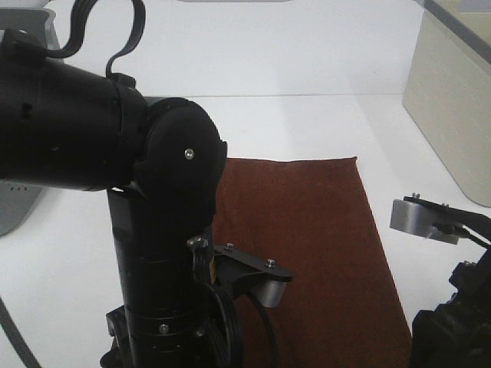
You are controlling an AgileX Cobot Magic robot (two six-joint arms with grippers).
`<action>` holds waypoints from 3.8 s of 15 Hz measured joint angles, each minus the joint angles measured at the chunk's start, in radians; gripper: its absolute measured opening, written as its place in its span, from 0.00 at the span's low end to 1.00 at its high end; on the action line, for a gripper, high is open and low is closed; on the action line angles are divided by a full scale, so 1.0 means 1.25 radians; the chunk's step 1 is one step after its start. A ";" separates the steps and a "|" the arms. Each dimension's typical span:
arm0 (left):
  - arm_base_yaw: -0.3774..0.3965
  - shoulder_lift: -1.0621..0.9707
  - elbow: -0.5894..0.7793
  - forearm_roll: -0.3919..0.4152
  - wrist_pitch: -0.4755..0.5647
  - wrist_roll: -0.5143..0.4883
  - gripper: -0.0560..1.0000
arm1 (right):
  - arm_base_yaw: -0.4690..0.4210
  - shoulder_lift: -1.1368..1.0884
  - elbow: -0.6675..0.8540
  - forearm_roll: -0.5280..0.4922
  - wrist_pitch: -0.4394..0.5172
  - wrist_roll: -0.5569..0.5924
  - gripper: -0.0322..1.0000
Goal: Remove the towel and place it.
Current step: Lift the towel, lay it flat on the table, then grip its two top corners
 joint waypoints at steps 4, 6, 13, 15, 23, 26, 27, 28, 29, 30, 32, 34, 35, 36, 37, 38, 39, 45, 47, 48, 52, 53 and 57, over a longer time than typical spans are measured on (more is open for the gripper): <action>0.038 0.000 -0.073 0.037 0.032 0.014 0.87 | -0.009 0.002 -0.130 -0.133 -0.015 0.053 0.76; 0.134 0.000 -0.121 0.067 0.032 0.029 0.87 | -0.084 0.002 -0.219 -0.172 -0.021 0.071 0.76; 0.458 0.002 -0.284 0.086 -0.057 0.082 0.87 | -0.250 0.178 -0.457 -0.106 -0.062 0.029 0.83; 0.534 0.038 -0.331 0.089 -0.079 0.095 0.87 | -0.250 0.290 -0.598 -0.128 -0.065 0.050 0.84; 0.632 0.317 -0.596 0.084 -0.070 0.126 0.87 | -0.250 0.585 -0.908 -0.183 -0.048 0.078 0.84; 0.632 0.411 -0.680 0.050 -0.054 0.134 0.87 | -0.250 0.662 -0.934 -0.186 -0.057 0.078 0.84; 0.632 0.432 -0.689 0.044 -0.054 0.135 0.87 | -0.250 0.680 -0.934 -0.187 -0.066 0.078 0.84; 0.632 0.450 -0.691 0.042 -0.050 0.137 0.87 | -0.250 0.697 -0.934 -0.187 -0.077 0.078 0.84; 0.632 0.463 -0.691 0.041 -0.049 0.137 0.87 | -0.250 0.713 -0.934 -0.188 -0.082 0.077 0.84; 0.632 0.475 -0.691 0.036 -0.049 0.137 0.87 | -0.250 0.729 -0.934 -0.188 -0.086 0.075 0.84; 0.632 0.491 -0.691 0.026 -0.049 0.141 0.87 | -0.250 0.751 -0.935 -0.186 -0.102 0.074 0.84; 0.632 0.498 -0.696 0.006 -0.049 0.162 0.87 | -0.250 0.782 -0.936 -0.182 -0.122 0.071 0.84; 0.632 0.499 -0.696 -0.004 -0.050 0.170 0.87 | -0.250 0.795 -0.936 -0.182 -0.129 0.072 0.84; 0.632 0.499 -0.696 -0.008 -0.053 0.174 0.87 | -0.250 0.808 -0.936 -0.182 -0.134 0.072 0.84; 0.632 0.499 -0.696 -0.009 -0.058 0.174 0.87 | -0.250 0.814 -0.936 -0.179 -0.137 0.071 0.84; 0.632 0.501 -0.696 -0.009 -0.066 0.174 0.87 | -0.250 0.817 -0.940 -0.179 -0.138 0.070 0.84; 0.632 0.501 -0.696 -0.009 -0.070 0.174 0.87 | -0.250 0.817 -0.940 -0.177 -0.139 0.070 0.84; 0.625 0.501 -0.696 -0.003 -0.070 0.174 0.85 | -0.186 0.839 -0.955 -0.160 -0.146 0.072 0.84; 0.602 0.502 -0.696 -0.003 -0.074 0.174 0.84 | -0.152 0.845 -0.957 -0.158 -0.155 0.075 0.83; 0.582 0.502 -0.696 -0.003 -0.078 0.171 0.84 | -0.142 0.845 -0.958 -0.158 -0.161 0.075 0.83; 0.551 0.503 -0.696 0.005 -0.088 0.122 0.77 | -0.128 0.845 -0.959 -0.174 -0.166 0.076 0.78; 0.551 0.503 -0.696 0.006 -0.088 0.118 0.75 | -0.128 0.845 -0.959 -0.179 -0.167 0.076 0.77; 0.551 0.508 -0.696 0.034 -0.089 0.114 0.54 | -0.128 0.849 -0.959 -0.194 -0.175 0.078 0.51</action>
